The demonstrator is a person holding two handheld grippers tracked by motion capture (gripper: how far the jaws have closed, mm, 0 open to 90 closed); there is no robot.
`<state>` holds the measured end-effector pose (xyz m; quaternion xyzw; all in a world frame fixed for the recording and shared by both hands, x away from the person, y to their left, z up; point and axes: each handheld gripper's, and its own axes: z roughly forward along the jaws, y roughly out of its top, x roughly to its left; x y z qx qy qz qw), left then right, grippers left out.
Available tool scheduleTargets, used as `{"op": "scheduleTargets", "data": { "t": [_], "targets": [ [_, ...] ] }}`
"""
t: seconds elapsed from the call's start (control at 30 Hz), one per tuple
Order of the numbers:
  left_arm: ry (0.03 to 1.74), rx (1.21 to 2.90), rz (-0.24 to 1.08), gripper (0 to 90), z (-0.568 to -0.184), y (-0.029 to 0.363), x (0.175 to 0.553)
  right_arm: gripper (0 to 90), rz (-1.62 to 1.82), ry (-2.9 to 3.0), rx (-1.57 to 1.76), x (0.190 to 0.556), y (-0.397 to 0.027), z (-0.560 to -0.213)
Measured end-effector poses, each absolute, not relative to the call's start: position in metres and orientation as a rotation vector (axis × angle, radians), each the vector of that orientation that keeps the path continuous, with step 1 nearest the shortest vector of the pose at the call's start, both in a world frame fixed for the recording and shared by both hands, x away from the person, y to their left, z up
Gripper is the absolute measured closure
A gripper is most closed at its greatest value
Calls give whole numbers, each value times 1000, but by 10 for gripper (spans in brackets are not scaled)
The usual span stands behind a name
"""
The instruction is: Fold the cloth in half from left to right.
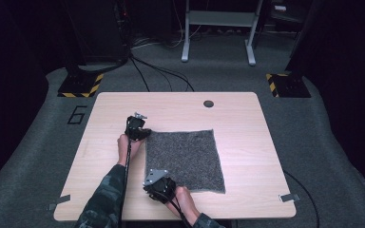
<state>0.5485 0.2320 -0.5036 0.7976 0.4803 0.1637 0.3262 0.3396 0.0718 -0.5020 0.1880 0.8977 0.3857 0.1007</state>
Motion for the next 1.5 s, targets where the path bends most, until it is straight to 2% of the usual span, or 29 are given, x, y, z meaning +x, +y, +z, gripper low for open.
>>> {"op": "scheduleTargets", "data": {
  "t": [1.33,1.5],
  "targets": [
    [1236,2163,696,881,-388,243,550,876,1435,2428,484,327,75,-420],
    [1218,2162,697,881,-379,237,551,876,1452,2413,515,326,68,-421]
  ]
}}
